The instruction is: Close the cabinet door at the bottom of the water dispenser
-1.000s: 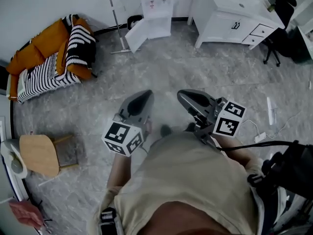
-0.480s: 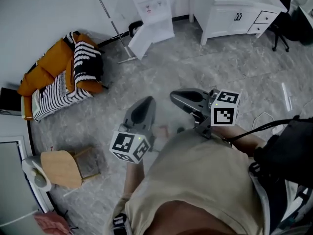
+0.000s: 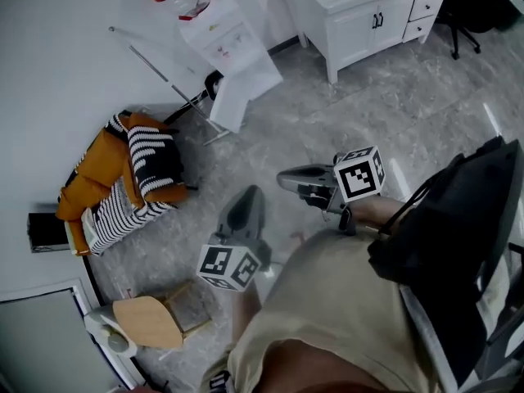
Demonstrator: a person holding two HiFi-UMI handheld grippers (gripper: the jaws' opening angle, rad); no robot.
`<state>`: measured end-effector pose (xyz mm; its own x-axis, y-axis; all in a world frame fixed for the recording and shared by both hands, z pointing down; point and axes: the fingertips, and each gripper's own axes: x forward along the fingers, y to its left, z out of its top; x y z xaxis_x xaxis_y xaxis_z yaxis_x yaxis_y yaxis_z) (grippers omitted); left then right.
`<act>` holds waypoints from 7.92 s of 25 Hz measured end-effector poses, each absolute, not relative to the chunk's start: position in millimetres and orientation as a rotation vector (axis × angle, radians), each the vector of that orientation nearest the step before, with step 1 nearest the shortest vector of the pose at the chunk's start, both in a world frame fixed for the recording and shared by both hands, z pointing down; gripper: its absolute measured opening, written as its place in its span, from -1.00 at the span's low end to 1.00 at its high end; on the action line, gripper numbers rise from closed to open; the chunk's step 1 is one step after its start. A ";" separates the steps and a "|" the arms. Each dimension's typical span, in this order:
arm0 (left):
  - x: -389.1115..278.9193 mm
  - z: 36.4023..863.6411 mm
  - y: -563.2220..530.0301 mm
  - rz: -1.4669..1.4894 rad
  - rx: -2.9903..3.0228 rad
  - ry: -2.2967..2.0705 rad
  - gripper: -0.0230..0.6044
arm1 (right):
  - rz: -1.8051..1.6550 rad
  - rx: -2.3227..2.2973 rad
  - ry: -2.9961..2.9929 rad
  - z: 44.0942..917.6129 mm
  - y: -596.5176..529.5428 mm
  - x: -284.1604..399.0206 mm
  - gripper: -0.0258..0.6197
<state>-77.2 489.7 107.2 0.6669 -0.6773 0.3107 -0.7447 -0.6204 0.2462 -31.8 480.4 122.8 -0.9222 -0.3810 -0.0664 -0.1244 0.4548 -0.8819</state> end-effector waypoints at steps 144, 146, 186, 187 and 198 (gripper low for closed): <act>-332.6 232.6 18.6 0.488 2.140 -1.539 -0.95 | -0.482 -0.234 3.141 115.5 51.8 -208.0 -0.88; -344.4 239.9 15.7 0.477 2.127 -1.519 -0.95 | -0.494 -0.228 3.146 119.4 51.8 -221.0 -0.88; -313.3 505.5 -77.4 0.580 1.857 -1.433 -0.95 | -1.079 -0.257 2.995 318.2 -41.1 -197.8 -0.88; -312.7 514.8 -79.7 0.593 1.861 -1.437 -0.95 | -1.102 -0.265 2.983 325.4 -42.6 -196.3 -0.88; -324.8 617.8 -89.0 0.836 1.848 -1.361 -0.91 | -1.299 -0.200 2.898 375.9 -29.3 -184.9 -0.88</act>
<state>-324.8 -89.0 617.8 0.2448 -0.5242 0.8156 -0.9645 -0.2174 0.1498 -184.9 -29.3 375.9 -0.9913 -0.0979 0.0876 -0.1305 0.6591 -0.7406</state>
